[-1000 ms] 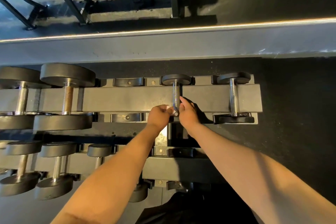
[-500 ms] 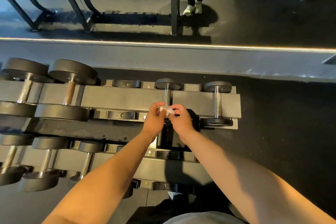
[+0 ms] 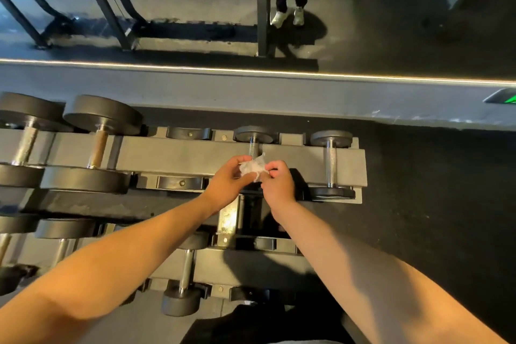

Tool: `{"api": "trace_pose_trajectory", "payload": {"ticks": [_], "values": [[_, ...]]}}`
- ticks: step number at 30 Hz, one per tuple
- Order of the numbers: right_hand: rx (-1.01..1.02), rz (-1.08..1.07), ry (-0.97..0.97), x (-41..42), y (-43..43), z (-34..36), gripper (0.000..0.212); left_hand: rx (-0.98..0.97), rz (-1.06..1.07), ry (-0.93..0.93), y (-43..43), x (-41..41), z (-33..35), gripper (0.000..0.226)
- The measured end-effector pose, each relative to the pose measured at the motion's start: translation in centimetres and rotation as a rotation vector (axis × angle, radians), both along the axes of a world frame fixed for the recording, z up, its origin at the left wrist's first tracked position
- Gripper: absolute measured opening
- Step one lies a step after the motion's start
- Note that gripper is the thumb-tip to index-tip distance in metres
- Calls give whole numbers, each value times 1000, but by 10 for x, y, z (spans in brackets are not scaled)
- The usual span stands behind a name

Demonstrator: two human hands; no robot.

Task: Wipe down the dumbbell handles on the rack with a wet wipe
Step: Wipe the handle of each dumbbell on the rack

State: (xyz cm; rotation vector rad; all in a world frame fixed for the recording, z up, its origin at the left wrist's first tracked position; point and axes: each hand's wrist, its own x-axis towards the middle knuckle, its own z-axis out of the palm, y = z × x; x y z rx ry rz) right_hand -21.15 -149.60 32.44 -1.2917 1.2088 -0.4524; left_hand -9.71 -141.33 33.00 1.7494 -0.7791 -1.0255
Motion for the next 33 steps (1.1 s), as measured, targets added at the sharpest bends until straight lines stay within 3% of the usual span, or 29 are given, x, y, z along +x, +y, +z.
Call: {"api": "trace_pose_trajectory", "payload": {"ticks": [6,12,16,24,28,33], "values": [[-169,27,147,26,-5,-14,22,14,57,21,-20,27,-16,31],[-195,59,107,48,-7,-26,17,5,109,25,-35,40,-35,21],[-206,3,167,58,-24,-37,30,6,212,-7,-44,42,-52,16],[-251,-26,209,91,-57,-55,30,79,216,15,-54,34,-83,39],[-228,-19,190,105,-62,-64,29,4,188,-127,-62,26,-90,43],[-232,-18,157,105,-67,-67,23,59,236,-205,-63,19,-95,46]]}}
